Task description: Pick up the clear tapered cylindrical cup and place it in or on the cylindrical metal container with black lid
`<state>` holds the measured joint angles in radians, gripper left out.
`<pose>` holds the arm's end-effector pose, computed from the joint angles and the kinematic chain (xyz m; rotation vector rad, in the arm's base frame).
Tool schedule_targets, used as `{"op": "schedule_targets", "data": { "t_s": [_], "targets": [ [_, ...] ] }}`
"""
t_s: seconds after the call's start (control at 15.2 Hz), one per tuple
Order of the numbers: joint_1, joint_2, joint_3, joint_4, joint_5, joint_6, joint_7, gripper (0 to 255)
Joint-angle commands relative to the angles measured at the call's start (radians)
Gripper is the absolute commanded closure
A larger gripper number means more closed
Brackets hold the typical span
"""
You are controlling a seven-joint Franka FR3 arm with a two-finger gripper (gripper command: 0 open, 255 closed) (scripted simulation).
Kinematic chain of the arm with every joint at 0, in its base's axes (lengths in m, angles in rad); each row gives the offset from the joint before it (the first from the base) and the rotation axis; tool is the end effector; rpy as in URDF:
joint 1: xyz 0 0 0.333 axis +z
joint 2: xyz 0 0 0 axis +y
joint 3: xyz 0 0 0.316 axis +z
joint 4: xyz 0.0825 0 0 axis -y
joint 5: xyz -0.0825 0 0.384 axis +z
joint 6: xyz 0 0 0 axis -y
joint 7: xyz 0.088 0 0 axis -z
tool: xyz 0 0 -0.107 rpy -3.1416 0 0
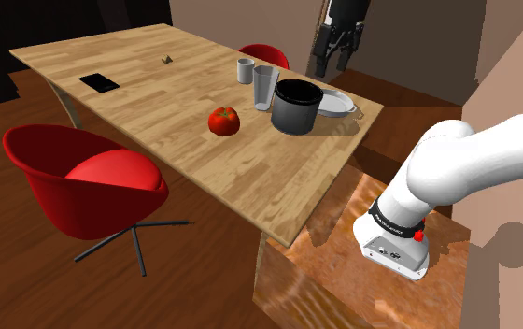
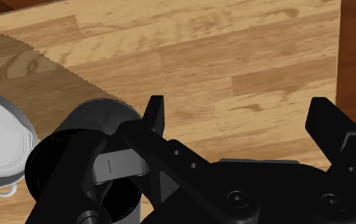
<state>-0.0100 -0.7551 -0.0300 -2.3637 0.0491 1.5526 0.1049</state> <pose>0.3121 -0.0096 0.5759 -3.0656 0.2098 0.0903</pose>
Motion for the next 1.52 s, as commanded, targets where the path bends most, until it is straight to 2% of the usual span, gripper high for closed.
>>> {"op": "schedule_targets", "data": {
  "t_s": [0.0, 0.73, 1.45],
  "targets": [
    [0.000, 0.000, 0.000, 0.000, 0.000, 0.000, 0.000, 0],
    [-0.032, 0.383, -0.032, 0.136, -0.073, 0.256, -0.034, 0],
    [-0.061, 0.788, -0.063, 0.425, -0.120, 0.386, -0.052, 0]
  ]
}}
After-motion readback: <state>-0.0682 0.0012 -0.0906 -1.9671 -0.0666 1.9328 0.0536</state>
